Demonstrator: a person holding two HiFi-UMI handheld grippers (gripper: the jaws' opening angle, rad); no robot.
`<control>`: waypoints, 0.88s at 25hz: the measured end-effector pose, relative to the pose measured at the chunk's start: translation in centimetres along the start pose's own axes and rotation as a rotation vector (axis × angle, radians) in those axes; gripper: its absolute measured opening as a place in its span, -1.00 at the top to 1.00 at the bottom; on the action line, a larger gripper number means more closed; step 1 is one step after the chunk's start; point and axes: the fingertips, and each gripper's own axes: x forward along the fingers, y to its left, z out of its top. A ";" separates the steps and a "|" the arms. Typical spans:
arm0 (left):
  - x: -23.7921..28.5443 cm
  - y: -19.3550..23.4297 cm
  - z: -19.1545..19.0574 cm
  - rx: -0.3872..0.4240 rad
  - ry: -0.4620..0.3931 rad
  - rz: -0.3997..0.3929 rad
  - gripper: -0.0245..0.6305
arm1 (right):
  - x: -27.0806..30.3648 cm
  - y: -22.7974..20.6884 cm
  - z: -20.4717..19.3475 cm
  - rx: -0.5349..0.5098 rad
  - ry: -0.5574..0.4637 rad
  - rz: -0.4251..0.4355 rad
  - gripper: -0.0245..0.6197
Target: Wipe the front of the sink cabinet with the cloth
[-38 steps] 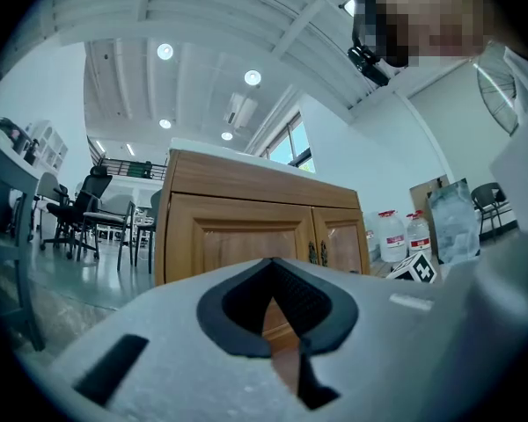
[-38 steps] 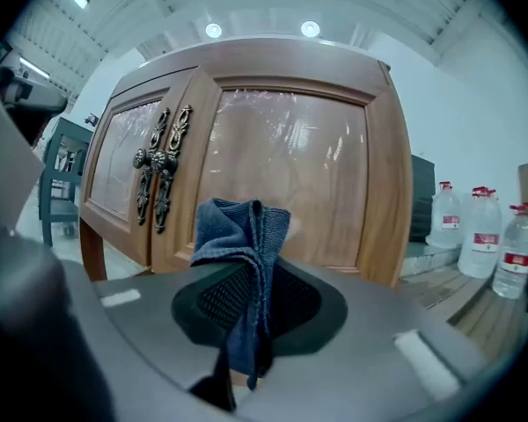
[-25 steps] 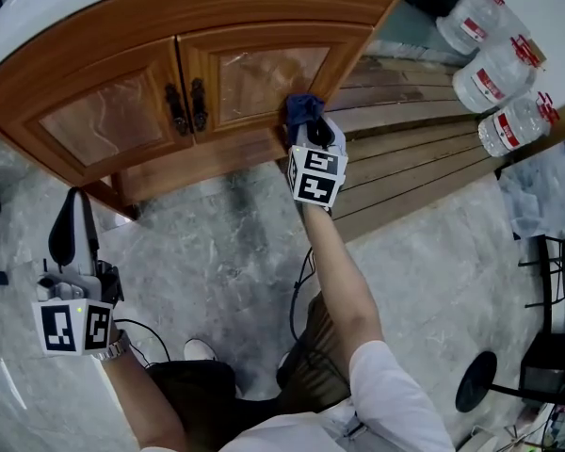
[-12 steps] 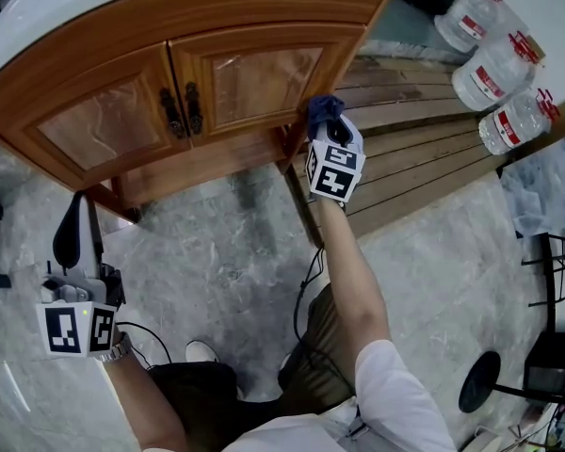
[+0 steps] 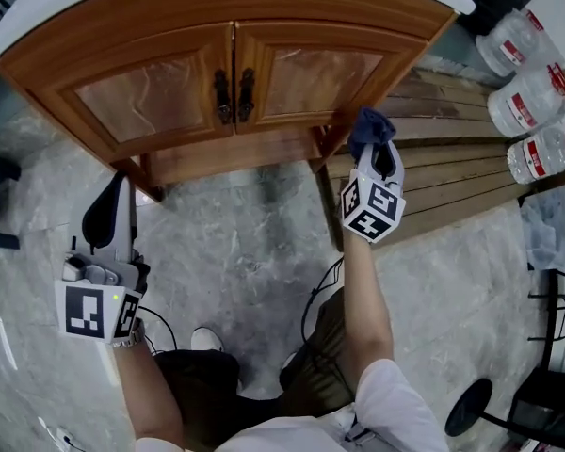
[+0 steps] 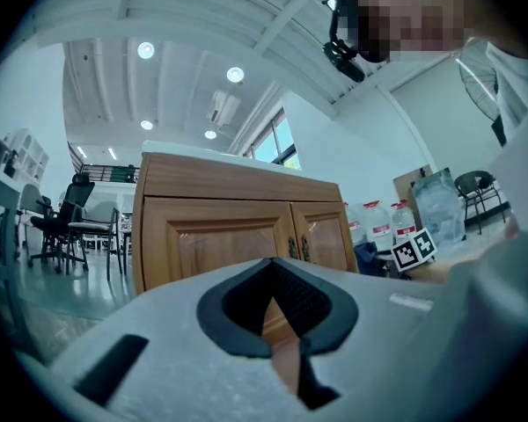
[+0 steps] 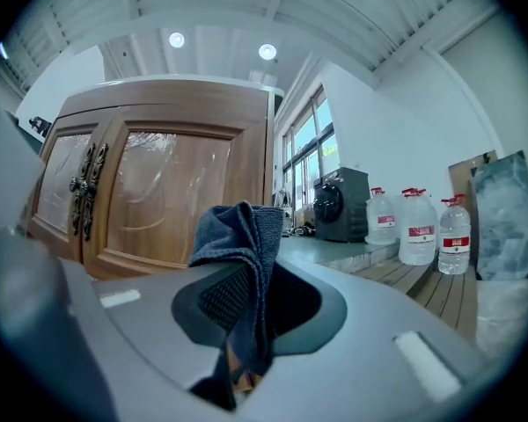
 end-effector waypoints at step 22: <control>-5.1 -3.1 -7.4 -0.272 0.146 -0.093 0.92 | -15.1 10.5 3.7 -0.088 0.332 0.361 0.70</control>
